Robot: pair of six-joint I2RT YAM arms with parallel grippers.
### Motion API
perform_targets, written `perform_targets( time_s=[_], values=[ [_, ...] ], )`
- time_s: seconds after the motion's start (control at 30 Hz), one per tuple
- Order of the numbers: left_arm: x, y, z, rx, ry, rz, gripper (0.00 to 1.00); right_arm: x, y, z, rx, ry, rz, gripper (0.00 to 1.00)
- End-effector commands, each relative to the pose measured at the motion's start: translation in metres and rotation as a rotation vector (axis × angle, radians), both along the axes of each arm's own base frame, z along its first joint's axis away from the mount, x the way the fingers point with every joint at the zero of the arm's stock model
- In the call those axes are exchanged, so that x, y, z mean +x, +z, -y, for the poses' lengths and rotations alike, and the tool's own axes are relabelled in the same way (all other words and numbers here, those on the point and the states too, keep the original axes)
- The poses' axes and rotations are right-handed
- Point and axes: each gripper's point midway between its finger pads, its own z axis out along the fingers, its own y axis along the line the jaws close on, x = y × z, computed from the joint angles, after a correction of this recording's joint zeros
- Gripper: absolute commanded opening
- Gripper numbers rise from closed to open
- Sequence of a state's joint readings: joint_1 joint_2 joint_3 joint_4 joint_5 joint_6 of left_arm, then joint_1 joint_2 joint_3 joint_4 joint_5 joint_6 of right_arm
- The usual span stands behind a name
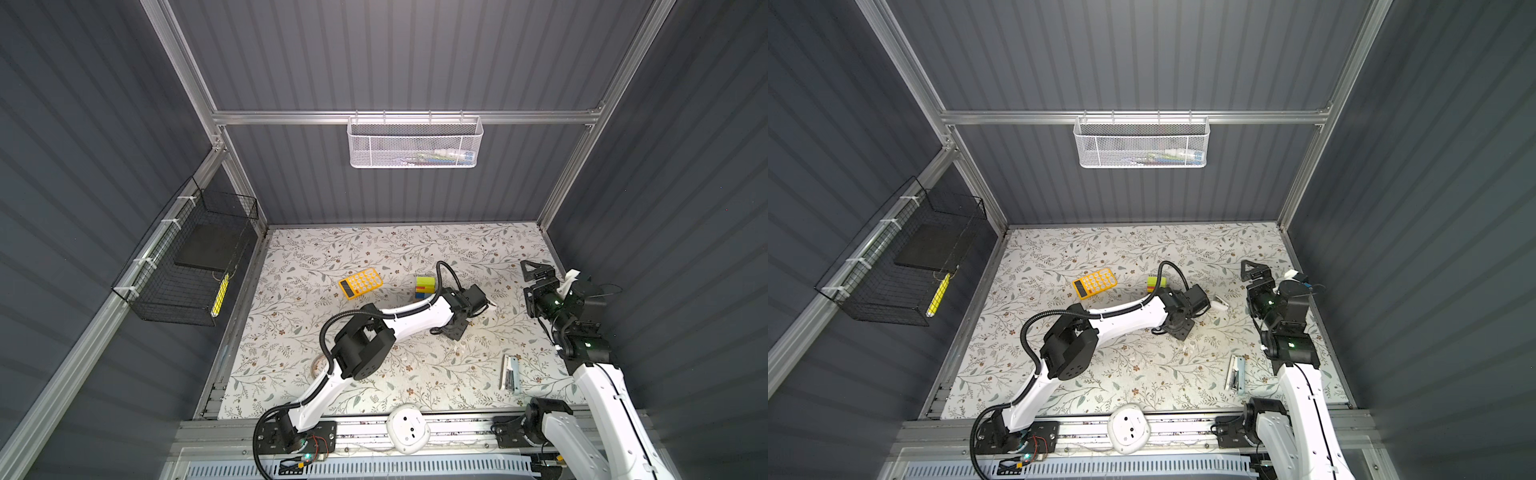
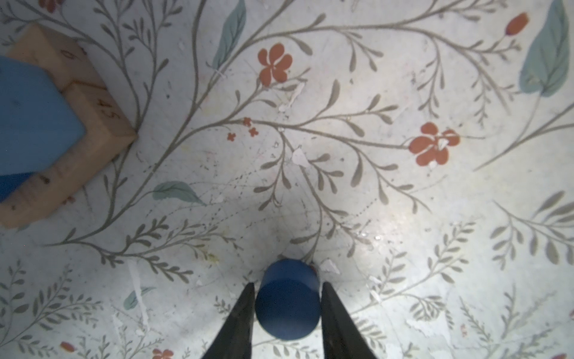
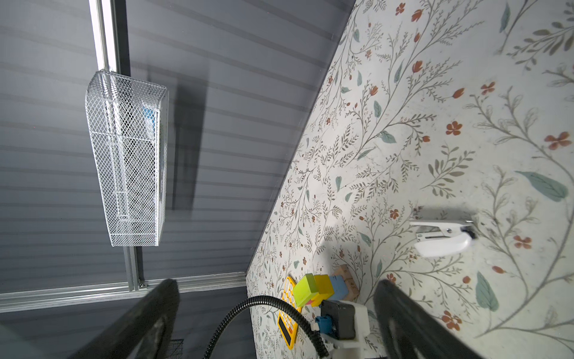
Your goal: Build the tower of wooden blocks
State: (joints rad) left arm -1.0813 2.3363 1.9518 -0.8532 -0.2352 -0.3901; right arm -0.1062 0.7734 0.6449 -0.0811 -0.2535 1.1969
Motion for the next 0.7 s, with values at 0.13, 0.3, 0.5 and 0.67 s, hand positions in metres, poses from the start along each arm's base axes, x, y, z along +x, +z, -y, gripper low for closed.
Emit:
perform_targets(
  time_s=[0.13, 0.3, 0.5, 0.67],
  values=[
    [-0.0054, -0.0037, 0.0018, 0.012, 0.002, -0.025, 0.38, 0.0009, -0.0036, 0.0049, -0.001, -0.022, -0.002, 0.99],
    [-0.0067, -0.0054, 0.0007, 0.02, 0.001, -0.033, 0.39, 0.001, -0.0045, 0.0052, 0.001, -0.024, -0.006, 0.99],
    [-0.0097, -0.0057, 0.0002, 0.02, -0.001, -0.047, 0.39, 0.0016, -0.0054, 0.0051, 0.003, -0.023, -0.008, 0.99],
    [-0.0108, -0.0054, 0.0007, 0.015, -0.002, -0.055, 0.39, 0.0019, -0.0059, 0.0045, 0.006, -0.02, -0.01, 0.99]
  ],
)
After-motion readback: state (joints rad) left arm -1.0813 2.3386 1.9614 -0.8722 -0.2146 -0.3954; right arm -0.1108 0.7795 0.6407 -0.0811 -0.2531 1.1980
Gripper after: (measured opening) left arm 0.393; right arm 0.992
